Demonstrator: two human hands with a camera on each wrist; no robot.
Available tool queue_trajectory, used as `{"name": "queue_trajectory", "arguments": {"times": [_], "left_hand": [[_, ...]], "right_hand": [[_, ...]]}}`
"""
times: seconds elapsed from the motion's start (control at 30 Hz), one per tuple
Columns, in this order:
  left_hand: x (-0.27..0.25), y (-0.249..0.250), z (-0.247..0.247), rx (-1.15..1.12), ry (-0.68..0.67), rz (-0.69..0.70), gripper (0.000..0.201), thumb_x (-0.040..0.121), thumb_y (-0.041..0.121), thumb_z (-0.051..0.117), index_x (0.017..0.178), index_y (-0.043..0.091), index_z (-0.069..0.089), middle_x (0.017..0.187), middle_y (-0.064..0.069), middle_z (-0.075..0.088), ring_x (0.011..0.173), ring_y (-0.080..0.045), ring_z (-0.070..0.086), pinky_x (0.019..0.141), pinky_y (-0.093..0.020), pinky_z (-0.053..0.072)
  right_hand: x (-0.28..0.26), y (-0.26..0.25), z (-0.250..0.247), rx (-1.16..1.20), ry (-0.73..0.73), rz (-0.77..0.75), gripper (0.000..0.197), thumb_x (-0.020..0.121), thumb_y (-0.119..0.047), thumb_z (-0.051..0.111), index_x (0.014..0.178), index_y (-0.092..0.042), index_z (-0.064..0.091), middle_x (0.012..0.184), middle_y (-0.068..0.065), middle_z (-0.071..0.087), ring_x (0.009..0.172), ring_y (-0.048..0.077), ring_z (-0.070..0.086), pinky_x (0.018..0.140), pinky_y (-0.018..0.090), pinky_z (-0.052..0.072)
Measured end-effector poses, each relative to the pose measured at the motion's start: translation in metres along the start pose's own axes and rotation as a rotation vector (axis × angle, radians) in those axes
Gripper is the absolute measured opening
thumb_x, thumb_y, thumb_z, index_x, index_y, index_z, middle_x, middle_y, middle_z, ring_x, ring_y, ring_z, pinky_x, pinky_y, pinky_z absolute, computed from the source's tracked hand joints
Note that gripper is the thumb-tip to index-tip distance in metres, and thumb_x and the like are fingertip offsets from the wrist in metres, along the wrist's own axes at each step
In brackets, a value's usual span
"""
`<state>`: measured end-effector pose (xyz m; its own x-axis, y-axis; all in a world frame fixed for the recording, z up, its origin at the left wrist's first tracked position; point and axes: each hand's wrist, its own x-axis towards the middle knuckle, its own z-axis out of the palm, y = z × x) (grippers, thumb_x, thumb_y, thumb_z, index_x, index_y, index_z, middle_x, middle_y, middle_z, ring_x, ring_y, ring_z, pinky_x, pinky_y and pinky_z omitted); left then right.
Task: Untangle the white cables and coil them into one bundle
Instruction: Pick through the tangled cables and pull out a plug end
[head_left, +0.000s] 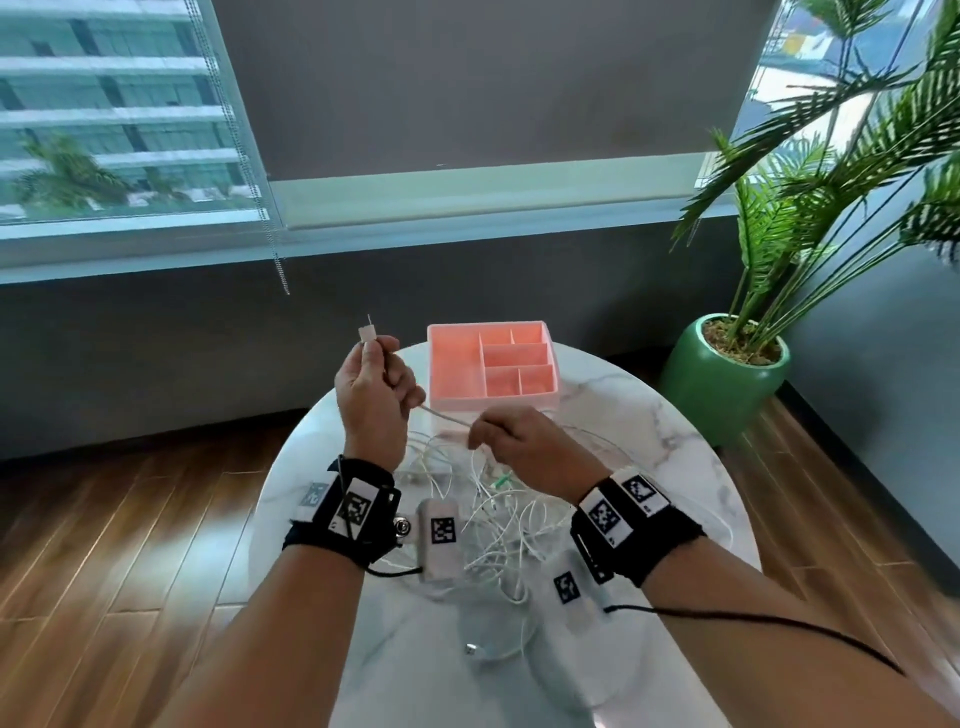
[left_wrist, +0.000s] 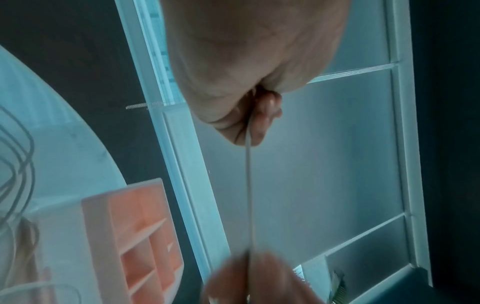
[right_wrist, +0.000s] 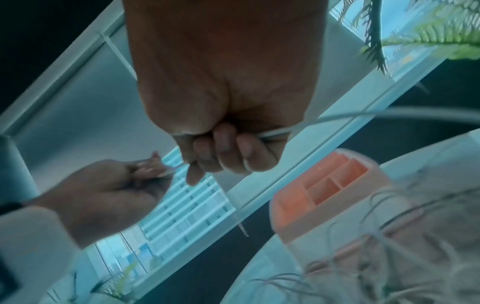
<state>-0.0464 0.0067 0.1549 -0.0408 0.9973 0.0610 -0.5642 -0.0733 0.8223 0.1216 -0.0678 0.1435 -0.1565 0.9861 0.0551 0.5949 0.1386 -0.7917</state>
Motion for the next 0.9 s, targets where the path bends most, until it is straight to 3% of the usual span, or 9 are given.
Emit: {"name": "queue_trajectory", "arguments": {"times": [0.13, 0.27, 0.37, 0.47, 0.57, 0.63, 0.73, 0.8, 0.9], "left_hand": [[0.017, 0.016, -0.022, 0.053, 0.087, 0.082, 0.034, 0.108, 0.017, 0.035, 0.082, 0.015, 0.056, 0.059, 0.002, 0.028, 0.047, -0.010, 0.026, 0.042, -0.021, 0.025], [0.019, 0.014, -0.030, 0.144, 0.096, 0.118, 0.030, 0.108, 0.015, 0.036, 0.087, 0.014, 0.058, 0.058, 0.004, 0.032, 0.048, -0.011, 0.030, 0.044, -0.022, 0.031], [0.013, 0.002, -0.034, 0.168, 0.084, 0.111, 0.028, 0.107, 0.014, 0.037, 0.090, 0.012, 0.059, 0.061, 0.002, 0.041, 0.048, -0.013, 0.038, 0.047, -0.026, 0.039], [0.006, -0.009, -0.038, 0.159, 0.068, 0.060, 0.027, 0.107, 0.012, 0.037, 0.094, 0.010, 0.060, 0.063, 0.000, 0.047, 0.049, -0.015, 0.045, 0.050, -0.028, 0.046], [-0.003, -0.024, -0.037, 0.131, 0.039, -0.039, 0.027, 0.107, 0.009, 0.034, 0.096, 0.009, 0.059, 0.061, 0.000, 0.049, 0.049, -0.014, 0.046, 0.050, -0.028, 0.048], [-0.012, -0.035, -0.034, 0.128, 0.012, -0.108, 0.027, 0.108, 0.008, 0.032, 0.095, 0.010, 0.055, 0.058, 0.001, 0.046, 0.047, -0.013, 0.043, 0.048, -0.028, 0.045], [-0.026, -0.046, -0.029, 0.133, -0.037, -0.176, 0.028, 0.106, 0.003, 0.029, 0.093, 0.011, 0.052, 0.056, 0.001, 0.037, 0.042, -0.012, 0.032, 0.042, -0.023, 0.031], [-0.032, -0.048, -0.030, 0.115, -0.067, -0.215, 0.028, 0.104, 0.001, 0.030, 0.092, 0.012, 0.053, 0.057, 0.001, 0.032, 0.040, -0.010, 0.026, 0.041, -0.018, 0.024], [-0.036, -0.041, -0.033, 0.079, -0.107, -0.288, 0.029, 0.103, 0.003, 0.031, 0.088, 0.013, 0.055, 0.057, 0.002, 0.030, 0.040, -0.008, 0.022, 0.040, -0.014, 0.020]], "right_hand": [[-0.023, 0.048, -0.013, -0.128, -0.076, 0.027, 0.022, 0.102, -0.023, 0.051, 0.086, -0.020, 0.067, 0.067, -0.015, 0.056, 0.061, -0.006, 0.053, 0.059, 0.010, 0.035], [-0.061, 0.106, -0.014, -0.091, -0.117, 0.202, 0.023, 0.101, -0.020, 0.053, 0.083, -0.024, 0.066, 0.064, -0.028, 0.060, 0.060, -0.011, 0.053, 0.059, 0.010, 0.036], [-0.099, 0.150, -0.016, -0.114, -0.188, 0.408, 0.023, 0.100, -0.021, 0.054, 0.081, -0.025, 0.067, 0.056, -0.024, 0.058, 0.054, -0.007, 0.051, 0.059, 0.015, 0.036], [-0.136, 0.186, -0.024, -0.063, -0.174, 0.617, 0.024, 0.099, -0.021, 0.056, 0.079, -0.022, 0.070, 0.051, -0.010, 0.050, 0.049, 0.006, 0.045, 0.052, 0.021, 0.036], [-0.160, 0.198, -0.027, -0.112, -0.357, 0.793, 0.025, 0.097, -0.017, 0.056, 0.077, -0.021, 0.070, 0.060, -0.001, 0.058, 0.047, 0.010, 0.052, 0.045, 0.019, 0.038], [-0.166, 0.200, -0.026, -0.239, -0.536, 0.867, 0.018, 0.086, -0.016, 0.066, 0.073, -0.024, 0.075, 0.069, -0.002, 0.070, 0.054, 0.006, 0.063, 0.049, 0.016, 0.045], [-0.151, 0.188, -0.021, -0.454, -0.616, 0.857, 0.022, 0.078, -0.017, 0.067, 0.062, -0.030, 0.073, 0.073, -0.006, 0.074, 0.069, 0.009, 0.070, 0.065, 0.021, 0.054], [-0.131, 0.173, -0.017, -0.458, -0.481, 0.769, 0.028, 0.085, -0.015, 0.064, 0.063, -0.029, 0.071, 0.074, -0.007, 0.073, 0.071, 0.008, 0.069, 0.071, 0.023, 0.055], [-0.105, 0.140, 0.002, -0.327, -0.345, 0.569, 0.029, 0.091, -0.010, 0.054, 0.075, -0.028, 0.070, 0.067, -0.013, 0.067, 0.066, 0.003, 0.064, 0.068, 0.019, 0.050]]}}
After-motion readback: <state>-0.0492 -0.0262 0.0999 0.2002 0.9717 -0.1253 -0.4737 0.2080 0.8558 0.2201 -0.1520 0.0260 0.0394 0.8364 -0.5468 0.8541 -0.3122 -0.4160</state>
